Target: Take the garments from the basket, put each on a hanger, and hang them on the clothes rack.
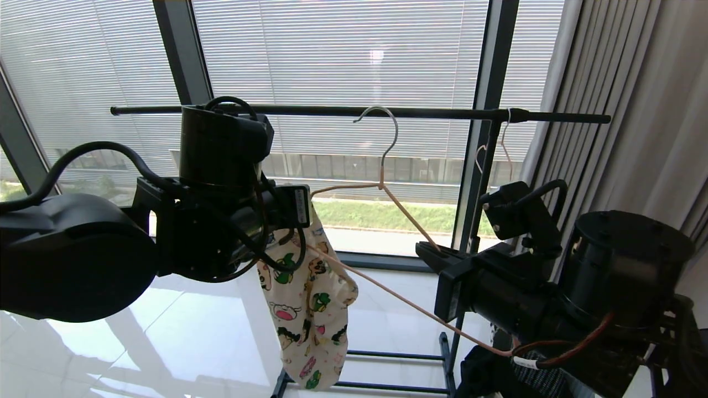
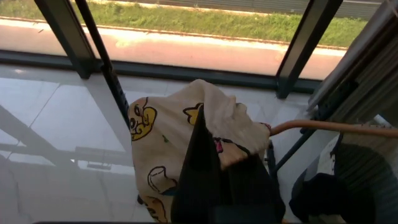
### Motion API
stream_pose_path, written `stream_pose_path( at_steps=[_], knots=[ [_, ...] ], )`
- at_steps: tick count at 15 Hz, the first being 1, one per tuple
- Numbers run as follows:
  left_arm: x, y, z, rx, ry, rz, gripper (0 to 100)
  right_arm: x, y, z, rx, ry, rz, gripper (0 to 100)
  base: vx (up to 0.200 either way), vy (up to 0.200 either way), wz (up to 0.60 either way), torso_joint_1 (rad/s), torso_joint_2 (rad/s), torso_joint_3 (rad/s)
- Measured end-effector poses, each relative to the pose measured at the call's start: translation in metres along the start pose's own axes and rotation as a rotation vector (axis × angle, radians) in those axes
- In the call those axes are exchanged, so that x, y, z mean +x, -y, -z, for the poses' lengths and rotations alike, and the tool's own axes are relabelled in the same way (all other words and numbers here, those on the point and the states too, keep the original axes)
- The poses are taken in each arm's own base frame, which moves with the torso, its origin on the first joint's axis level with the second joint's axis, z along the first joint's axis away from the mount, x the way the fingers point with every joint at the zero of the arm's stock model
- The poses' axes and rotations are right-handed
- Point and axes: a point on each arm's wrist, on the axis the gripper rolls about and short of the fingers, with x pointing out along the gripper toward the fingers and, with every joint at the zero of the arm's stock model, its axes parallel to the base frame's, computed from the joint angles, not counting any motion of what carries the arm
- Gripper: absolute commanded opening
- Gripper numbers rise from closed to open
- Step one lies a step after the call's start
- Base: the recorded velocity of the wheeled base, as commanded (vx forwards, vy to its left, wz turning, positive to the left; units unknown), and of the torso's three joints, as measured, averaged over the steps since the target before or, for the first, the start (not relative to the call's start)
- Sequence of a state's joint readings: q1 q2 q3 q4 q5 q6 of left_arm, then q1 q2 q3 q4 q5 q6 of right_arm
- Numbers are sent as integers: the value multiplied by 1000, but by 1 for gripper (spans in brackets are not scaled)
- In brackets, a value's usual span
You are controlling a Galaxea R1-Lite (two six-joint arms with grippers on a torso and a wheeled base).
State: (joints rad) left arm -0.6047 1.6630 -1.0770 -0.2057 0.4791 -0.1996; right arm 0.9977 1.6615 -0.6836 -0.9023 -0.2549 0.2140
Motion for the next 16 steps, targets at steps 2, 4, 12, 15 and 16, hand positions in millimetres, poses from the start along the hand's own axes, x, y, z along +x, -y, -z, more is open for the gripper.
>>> stream_pose_path(
  at_steps=[2,4,12,15,16],
  knots=[
    [-6,8,0,-15,4,31,0,9,-8,3,1,-1,-4,0,0,0,0,0,0,0],
    [-11,16,-2,-46,15,63,0,16,-14,6,2,6,-12,0,0,0,0,0,0,0],
    [-38,35,-13,-55,44,240,0,27,-28,21,10,-15,-10,0,0,0,0,0,0,0],
    [-51,44,-13,-48,52,301,0,28,-28,23,17,-16,10,0,0,0,0,0,0,0],
    [-54,47,-13,-45,53,315,0,28,-29,23,17,-16,12,0,0,0,0,0,0,0]
  ],
)
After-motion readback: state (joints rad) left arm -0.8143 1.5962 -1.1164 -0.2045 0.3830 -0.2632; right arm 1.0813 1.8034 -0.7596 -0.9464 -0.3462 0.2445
